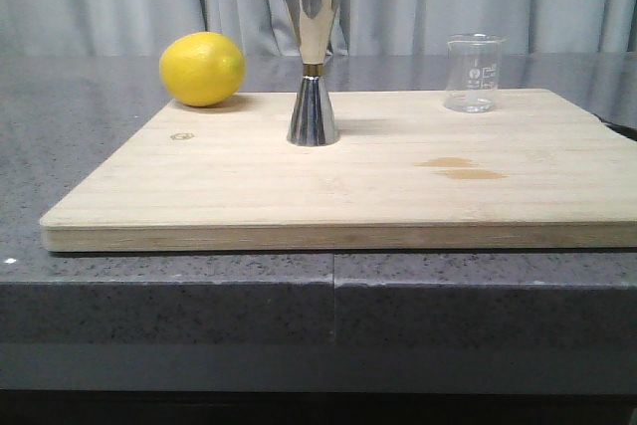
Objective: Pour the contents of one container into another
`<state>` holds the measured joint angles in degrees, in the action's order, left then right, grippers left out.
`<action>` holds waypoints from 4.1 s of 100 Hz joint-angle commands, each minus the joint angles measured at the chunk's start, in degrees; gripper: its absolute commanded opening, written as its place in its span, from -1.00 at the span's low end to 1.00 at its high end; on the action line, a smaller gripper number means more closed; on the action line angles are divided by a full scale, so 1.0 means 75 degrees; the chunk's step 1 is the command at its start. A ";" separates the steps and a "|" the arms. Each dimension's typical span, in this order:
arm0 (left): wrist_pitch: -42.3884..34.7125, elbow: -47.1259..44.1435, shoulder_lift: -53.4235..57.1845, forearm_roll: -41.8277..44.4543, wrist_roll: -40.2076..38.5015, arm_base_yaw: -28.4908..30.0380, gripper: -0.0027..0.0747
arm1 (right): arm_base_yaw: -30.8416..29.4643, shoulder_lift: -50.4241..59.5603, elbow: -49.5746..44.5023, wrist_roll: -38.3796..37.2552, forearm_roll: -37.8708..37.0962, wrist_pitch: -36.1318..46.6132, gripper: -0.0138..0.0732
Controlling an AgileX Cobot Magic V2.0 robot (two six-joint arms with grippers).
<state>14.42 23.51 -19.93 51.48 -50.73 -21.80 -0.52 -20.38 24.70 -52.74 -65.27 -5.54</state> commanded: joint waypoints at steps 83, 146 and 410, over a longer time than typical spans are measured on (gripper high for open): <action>-0.0780 -0.1179 0.0612 0.0532 -0.1070 -0.0076 -0.25 | -0.0053 0.0655 -0.0744 -0.0024 0.0972 0.0058 0.31; -0.0811 -0.1179 0.0612 0.0961 -0.1070 -0.0076 -0.99 | -0.0053 0.0655 -0.0744 -0.0024 0.0972 0.0307 -0.84; -0.1816 -0.3327 0.2874 -0.6643 0.5574 0.2377 -0.99 | -0.0053 0.0655 -0.0744 -0.0024 0.0972 0.0387 -0.84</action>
<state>4.97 -0.21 0.27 2.17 -8.86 -4.17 -0.65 -15.21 17.65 -52.74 -57.52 -4.86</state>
